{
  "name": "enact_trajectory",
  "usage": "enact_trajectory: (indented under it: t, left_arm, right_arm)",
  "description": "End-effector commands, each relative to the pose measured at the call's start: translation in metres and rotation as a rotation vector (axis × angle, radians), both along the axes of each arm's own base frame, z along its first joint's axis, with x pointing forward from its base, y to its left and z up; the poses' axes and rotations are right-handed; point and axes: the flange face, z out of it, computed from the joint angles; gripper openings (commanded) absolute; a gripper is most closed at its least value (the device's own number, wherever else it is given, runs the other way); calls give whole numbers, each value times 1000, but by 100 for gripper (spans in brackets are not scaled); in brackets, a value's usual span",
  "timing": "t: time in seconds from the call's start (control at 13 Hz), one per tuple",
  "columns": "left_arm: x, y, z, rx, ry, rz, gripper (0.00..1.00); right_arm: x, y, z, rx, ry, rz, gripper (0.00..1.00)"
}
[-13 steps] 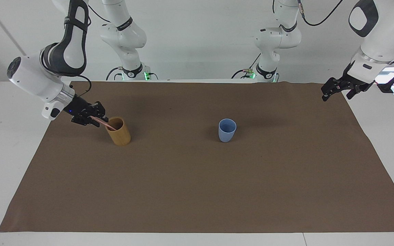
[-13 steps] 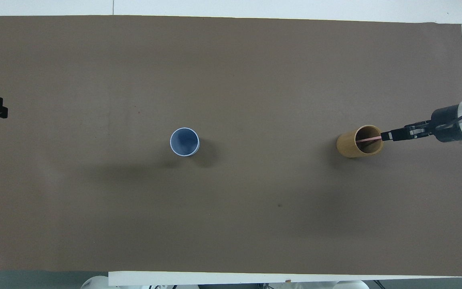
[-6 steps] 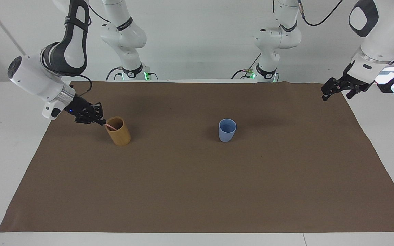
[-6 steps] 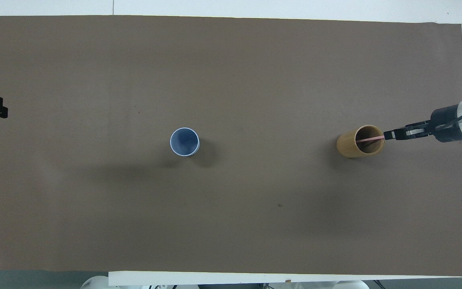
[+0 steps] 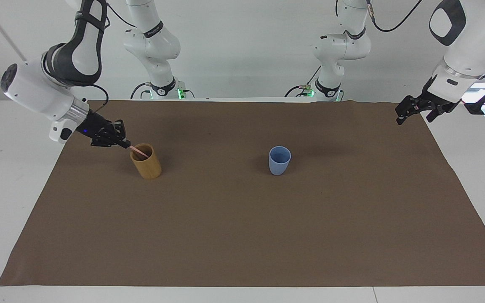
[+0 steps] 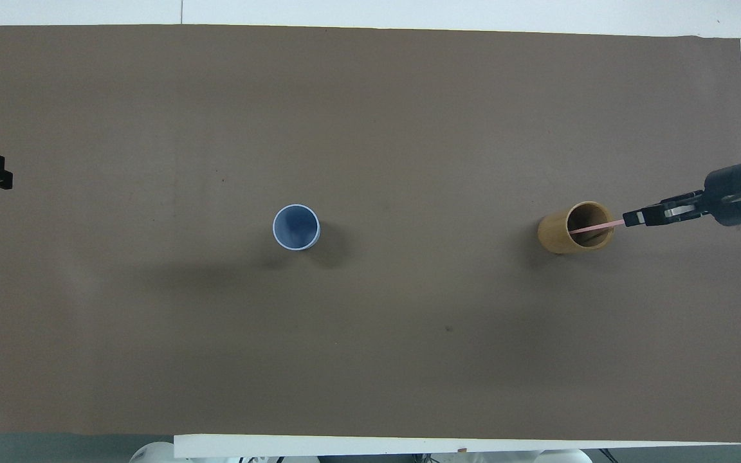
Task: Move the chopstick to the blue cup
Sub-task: 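Grasp the pink straw with the right gripper while the left gripper retracts, then pull the pink straw out of the tan cup with the right gripper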
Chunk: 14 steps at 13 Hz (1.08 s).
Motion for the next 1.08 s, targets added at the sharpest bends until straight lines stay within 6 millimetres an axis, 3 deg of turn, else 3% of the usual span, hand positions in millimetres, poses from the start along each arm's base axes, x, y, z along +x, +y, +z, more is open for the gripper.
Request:
enact_trajectory:
  t: [0.0, 0.15, 0.23, 0.38, 0.54, 0.69, 0.77, 0.92, 1.0]
  left_arm:
    - [-3, 0, -1, 8, -1, 12, 100]
    - [-3, 0, -1, 6, 0, 12, 100]
    - [-3, 0, -1, 6, 0, 12, 100]
    - [-3, 0, -1, 6, 0, 12, 100]
    - [-3, 0, -1, 8, -1, 12, 100]
    - [-3, 0, -1, 6, 0, 12, 100]
    - [-3, 0, -1, 6, 0, 12, 100]
    - [-3, 0, -1, 6, 0, 12, 100]
    - [-3, 0, -1, 6, 0, 12, 100]
  right_arm:
    - [-13, 16, 104, -114, -23, 30, 0]
    - [-17, 48, 172, -140, -7, -20, 0]
    - [-19, 70, 195, -152, -5, -48, 0]
    - [-18, 127, 218, -153, 6, -121, 0]
    - [-16, 221, 215, -139, -22, -264, 0]
    - [-27, 315, 197, -110, 4, -406, 0]
    - [-25, 354, 177, -123, 17, -411, 0]
    - [-24, 413, 149, -116, 37, -477, 0]
    - [-25, 462, 128, -129, 31, -505, 0]
